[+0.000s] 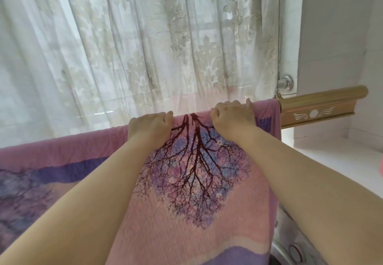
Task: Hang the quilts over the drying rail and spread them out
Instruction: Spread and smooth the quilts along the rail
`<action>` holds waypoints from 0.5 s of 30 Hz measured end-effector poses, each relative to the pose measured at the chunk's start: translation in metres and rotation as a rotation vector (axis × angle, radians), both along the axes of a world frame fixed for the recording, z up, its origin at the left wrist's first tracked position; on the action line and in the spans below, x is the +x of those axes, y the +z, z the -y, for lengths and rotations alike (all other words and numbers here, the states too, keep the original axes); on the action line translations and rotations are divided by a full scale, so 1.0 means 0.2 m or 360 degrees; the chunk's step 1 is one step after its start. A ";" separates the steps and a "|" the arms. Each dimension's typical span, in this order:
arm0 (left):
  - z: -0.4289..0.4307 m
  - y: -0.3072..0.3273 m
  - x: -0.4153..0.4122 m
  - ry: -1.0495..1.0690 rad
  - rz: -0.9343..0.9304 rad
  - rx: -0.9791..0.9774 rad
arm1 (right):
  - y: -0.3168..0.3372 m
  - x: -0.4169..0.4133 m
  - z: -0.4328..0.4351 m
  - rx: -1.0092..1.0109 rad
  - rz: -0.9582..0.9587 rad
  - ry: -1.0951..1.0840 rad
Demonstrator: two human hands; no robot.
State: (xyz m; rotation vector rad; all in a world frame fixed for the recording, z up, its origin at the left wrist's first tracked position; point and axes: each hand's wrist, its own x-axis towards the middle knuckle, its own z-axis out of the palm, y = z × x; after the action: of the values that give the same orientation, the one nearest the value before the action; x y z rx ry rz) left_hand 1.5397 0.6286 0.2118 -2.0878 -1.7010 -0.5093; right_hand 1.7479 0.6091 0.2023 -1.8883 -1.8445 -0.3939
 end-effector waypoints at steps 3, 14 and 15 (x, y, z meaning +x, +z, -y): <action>0.02 -0.03 -0.04 -0.0098 0.0056 0.0017 | -0.02 -0.12 -0.01 0.0056 -0.0013 0.0070; 0.29 -0.16 -0.63 0.0340 0.0097 -0.0069 | -0.12 -0.63 0.10 0.0238 -0.0003 0.0542; 0.33 -0.16 -0.70 0.0395 0.0124 -0.0142 | -0.13 -0.70 0.12 0.0261 0.0011 0.0579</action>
State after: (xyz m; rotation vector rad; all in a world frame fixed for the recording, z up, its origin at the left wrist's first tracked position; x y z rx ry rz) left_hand 1.3998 0.5636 0.1806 -1.9000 -2.0269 -0.4503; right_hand 1.6087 0.5857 0.1762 -1.4095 -2.0400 -0.4108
